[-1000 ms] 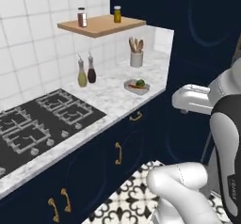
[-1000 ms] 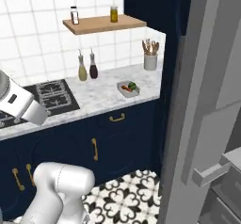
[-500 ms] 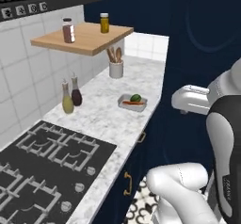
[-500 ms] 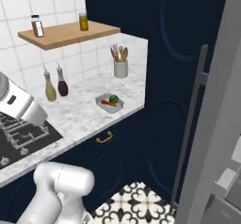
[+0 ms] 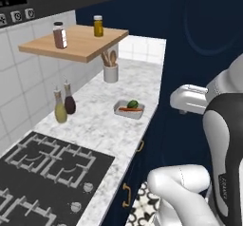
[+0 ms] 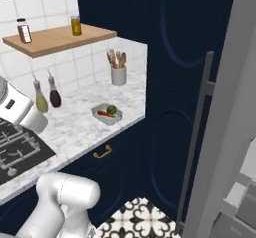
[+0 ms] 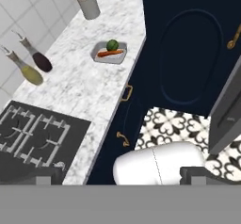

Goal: Take the meat container that has the steak and place it on the second highest rack of the freezer. Then take the vegetable container that has the carrot and avocado and place it on the highest rack of the freezer.

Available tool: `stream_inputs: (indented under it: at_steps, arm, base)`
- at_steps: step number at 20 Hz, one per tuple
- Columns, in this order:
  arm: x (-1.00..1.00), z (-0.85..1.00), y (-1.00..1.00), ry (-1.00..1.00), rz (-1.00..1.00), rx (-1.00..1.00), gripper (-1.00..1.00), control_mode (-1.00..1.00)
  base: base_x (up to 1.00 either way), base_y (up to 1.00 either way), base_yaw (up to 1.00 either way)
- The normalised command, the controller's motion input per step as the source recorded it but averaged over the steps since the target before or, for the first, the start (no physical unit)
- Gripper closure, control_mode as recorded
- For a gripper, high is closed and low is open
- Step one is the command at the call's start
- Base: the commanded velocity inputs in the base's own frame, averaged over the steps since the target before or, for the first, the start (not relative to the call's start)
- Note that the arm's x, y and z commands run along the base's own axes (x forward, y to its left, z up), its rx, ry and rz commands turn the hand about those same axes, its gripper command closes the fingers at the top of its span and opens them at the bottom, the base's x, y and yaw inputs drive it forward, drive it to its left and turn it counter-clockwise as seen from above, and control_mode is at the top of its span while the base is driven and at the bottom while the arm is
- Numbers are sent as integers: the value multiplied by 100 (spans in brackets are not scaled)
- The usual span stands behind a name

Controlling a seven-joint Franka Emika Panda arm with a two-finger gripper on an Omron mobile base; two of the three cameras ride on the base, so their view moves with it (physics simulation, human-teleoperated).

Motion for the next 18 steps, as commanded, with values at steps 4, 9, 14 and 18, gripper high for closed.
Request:
stream_inputs:
  at_steps: [4,9,14,18]
  arm:
    - [0,0,0,0,0,0,-100,100]
    - [32,-16,-5,4,-2,3,-100,-100]
    - [100,-82,-4,9,-6,2,-100,-100]
    - [100,-95,0,6,-6,0,-100,-100]
  base:
    - [41,-51,0]
    - [35,-7,0]
    - [0,0,0]
    - [0,0,0]
